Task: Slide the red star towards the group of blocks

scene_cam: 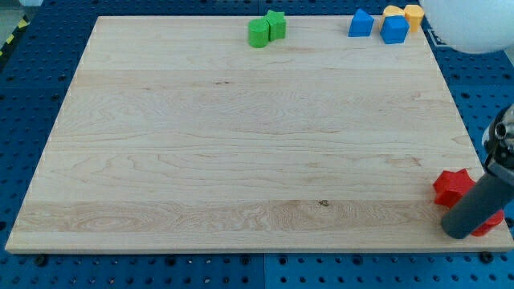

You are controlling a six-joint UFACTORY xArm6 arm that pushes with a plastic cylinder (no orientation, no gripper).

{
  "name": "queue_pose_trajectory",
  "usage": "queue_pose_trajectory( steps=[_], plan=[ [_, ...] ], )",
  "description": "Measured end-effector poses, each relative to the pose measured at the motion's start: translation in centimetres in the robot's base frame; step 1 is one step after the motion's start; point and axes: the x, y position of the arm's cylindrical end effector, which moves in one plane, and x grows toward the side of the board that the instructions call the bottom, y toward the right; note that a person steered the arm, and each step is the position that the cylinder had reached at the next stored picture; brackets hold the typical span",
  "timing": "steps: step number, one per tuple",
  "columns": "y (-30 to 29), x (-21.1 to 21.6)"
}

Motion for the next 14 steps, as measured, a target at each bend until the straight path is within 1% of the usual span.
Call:
queue_pose_trajectory(
  steps=[4, 7, 10, 11, 14],
  plan=[
    [0.8, -5.3],
    [0.8, -12.3],
    [2.2, -11.5],
    [2.2, -13.9],
    [2.2, -25.3]
  ],
)
